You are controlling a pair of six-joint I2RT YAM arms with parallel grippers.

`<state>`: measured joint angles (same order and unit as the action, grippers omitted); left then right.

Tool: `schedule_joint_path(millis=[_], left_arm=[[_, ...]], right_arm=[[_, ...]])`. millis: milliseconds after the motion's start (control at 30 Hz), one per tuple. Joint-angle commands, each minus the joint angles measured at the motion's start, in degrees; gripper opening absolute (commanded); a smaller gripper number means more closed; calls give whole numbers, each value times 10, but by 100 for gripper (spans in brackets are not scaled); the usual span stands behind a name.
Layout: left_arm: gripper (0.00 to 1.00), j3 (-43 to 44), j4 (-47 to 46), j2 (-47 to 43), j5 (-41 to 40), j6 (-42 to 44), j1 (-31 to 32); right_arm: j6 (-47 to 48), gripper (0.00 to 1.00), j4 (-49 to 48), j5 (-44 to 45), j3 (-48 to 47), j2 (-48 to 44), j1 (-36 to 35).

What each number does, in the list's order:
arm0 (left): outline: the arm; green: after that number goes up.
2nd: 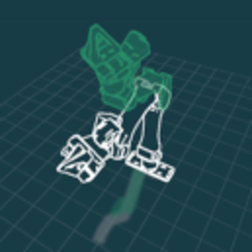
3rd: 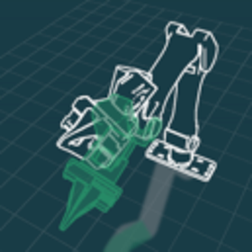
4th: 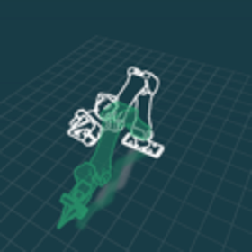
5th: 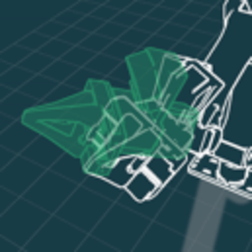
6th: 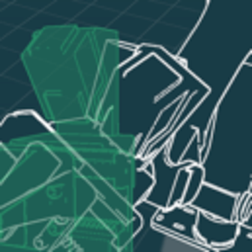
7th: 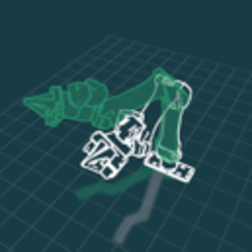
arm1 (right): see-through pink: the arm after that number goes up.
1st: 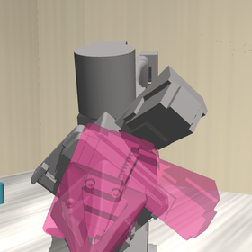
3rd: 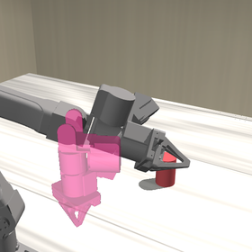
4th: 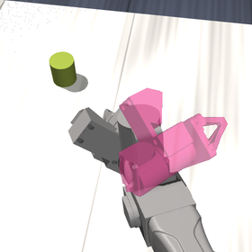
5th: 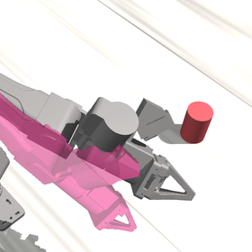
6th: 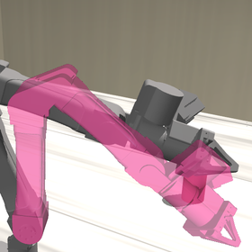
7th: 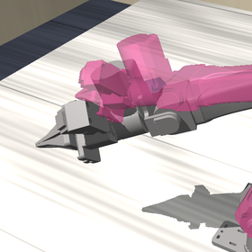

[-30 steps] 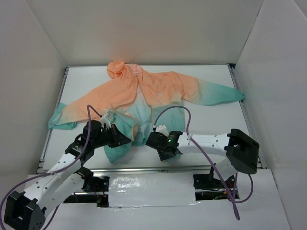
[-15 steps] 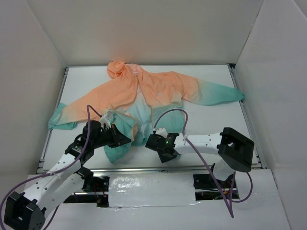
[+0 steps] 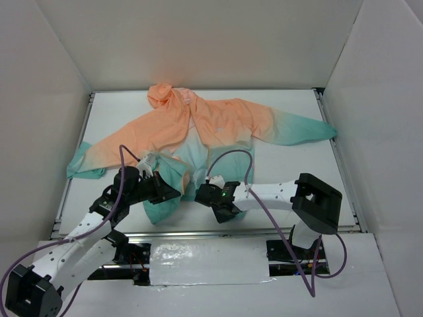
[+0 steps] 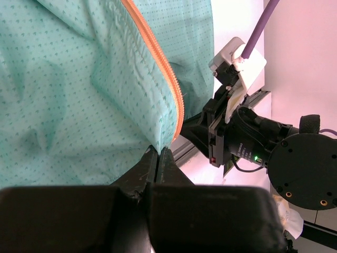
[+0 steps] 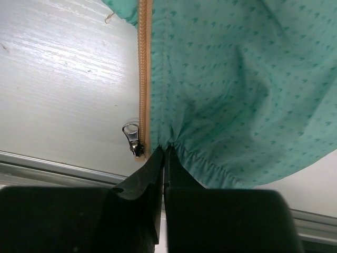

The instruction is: Zip up the jacket

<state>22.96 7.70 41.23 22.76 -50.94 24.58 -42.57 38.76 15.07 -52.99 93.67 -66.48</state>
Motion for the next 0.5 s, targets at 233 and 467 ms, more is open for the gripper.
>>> schedule_joint_path(millis=[233, 467], left_arm=[[0, 1, -18, 2, 10, 12, -2], [0, 7, -59, 19, 29, 9, -3]], right_arm=[[-17, 0, -125, -14, 65, -39, 4], [-31, 0, -348, 64, 166, -220, 8]])
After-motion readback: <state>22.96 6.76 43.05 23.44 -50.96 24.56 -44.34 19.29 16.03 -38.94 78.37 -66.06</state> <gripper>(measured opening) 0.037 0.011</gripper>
